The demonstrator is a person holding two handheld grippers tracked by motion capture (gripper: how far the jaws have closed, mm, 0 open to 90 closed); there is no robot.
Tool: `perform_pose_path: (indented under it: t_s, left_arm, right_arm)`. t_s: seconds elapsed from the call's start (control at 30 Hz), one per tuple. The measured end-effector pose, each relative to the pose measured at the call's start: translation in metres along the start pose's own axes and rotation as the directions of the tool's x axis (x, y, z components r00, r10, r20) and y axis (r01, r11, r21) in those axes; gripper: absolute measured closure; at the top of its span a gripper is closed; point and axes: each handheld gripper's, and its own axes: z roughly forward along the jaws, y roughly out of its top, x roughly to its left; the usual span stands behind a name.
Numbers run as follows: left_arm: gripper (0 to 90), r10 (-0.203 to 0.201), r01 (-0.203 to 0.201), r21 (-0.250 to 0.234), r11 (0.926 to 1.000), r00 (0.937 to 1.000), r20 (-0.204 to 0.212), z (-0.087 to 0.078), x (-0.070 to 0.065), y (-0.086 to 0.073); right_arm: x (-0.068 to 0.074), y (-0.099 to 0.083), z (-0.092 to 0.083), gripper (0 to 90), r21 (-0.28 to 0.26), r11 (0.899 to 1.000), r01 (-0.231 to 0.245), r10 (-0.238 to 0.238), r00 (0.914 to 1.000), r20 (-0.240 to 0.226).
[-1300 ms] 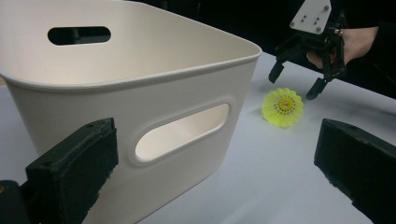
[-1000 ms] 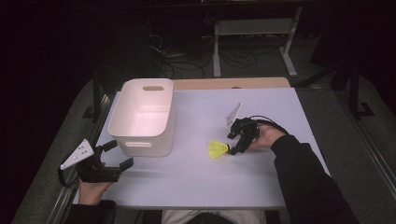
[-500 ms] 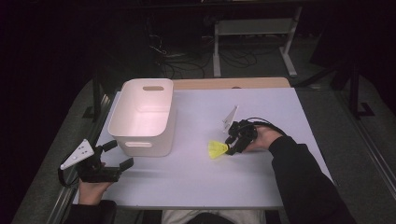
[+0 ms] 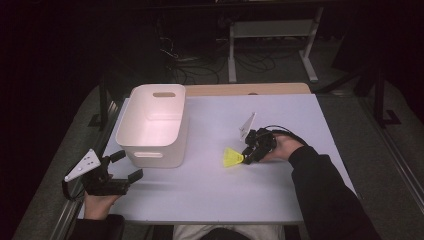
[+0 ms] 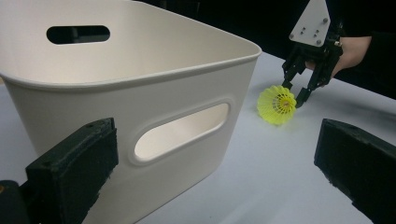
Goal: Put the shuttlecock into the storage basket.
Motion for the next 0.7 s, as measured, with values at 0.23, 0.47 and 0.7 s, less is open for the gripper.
perform_pose_path:
  t_s: [0.23, 0.47, 0.7]
  left_arm:
    - [0.0, -0.001, 0.001, 0.0, 1.0, 1.0, 0.0, 0.0, 0.0, 0.0]
    - [0.0, -0.001, 0.001, -0.001, 1.0, 1.0, -0.001, 0.0, 0.0, 0.0]
    - [0.0, -0.001, 0.001, 0.0, 1.0, 1.0, 0.0, 0.0, 0.0, 0.0]
  right_arm:
    - [0.002, 0.001, -0.006, 63.0, -0.014, 1.0, 0.0, 0.0, 1.0, 0.001]
    - [0.003, 0.001, -0.013, 63.1, -0.027, 1.0, -0.005, 0.005, 1.0, 0.004]
    - [0.006, 0.001, -0.02, 63.1, -0.042, 0.999, -0.014, 0.015, 0.9999, 0.009]
